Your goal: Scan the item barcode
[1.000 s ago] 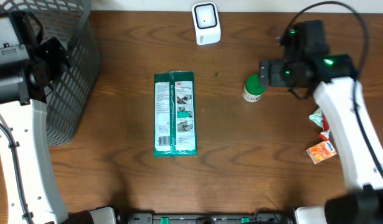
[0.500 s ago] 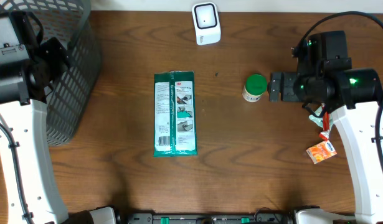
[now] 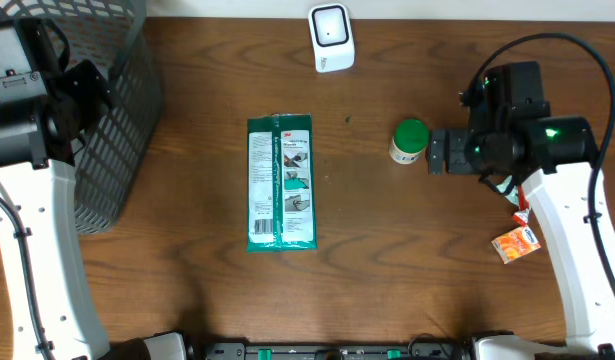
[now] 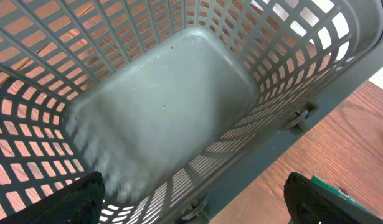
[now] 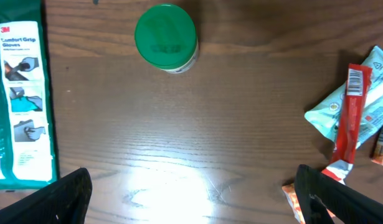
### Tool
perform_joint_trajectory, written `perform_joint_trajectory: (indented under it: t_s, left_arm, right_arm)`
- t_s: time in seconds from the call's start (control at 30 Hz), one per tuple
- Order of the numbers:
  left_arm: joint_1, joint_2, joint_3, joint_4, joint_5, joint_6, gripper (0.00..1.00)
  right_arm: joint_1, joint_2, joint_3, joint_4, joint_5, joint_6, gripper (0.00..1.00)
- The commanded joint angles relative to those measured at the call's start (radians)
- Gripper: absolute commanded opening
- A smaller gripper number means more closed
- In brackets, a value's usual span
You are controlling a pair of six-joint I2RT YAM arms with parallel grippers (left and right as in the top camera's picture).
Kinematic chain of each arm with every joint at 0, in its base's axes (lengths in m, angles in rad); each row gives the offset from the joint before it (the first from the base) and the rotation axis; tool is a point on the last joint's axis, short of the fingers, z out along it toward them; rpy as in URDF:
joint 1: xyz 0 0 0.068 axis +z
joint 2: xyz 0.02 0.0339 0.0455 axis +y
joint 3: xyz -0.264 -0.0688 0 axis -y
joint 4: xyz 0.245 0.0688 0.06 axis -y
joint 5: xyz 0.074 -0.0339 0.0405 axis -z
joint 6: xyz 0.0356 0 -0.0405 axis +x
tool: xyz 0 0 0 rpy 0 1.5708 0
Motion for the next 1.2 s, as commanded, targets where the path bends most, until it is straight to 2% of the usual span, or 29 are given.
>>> perform_joint_trajectory:
  t_s: [0.0, 0.57, 0.87, 1.17]
  left_arm:
    - [0.005, 0.000, 0.006, -0.002, -0.013, 0.010, 0.92]
    - [0.005, 0.000, 0.006, -0.002, -0.013, 0.010, 0.92]
    - [0.005, 0.000, 0.006, -0.002, -0.013, 0.010, 0.93]
    - [0.005, 0.000, 0.006, -0.002, -0.013, 0.010, 0.93]
  right_arm:
    - [-0.003, 0.004, -0.034, 0.018, 0.002, -0.010, 0.99]
    - [-0.002, 0.004, -0.085, 0.018, -0.006, -0.006, 0.99]
    - [-0.002, 0.004, -0.097, 0.042, -0.102, -0.006, 0.99]
    - [-0.002, 0.004, -0.097, 0.041, -0.108, -0.006, 0.99]
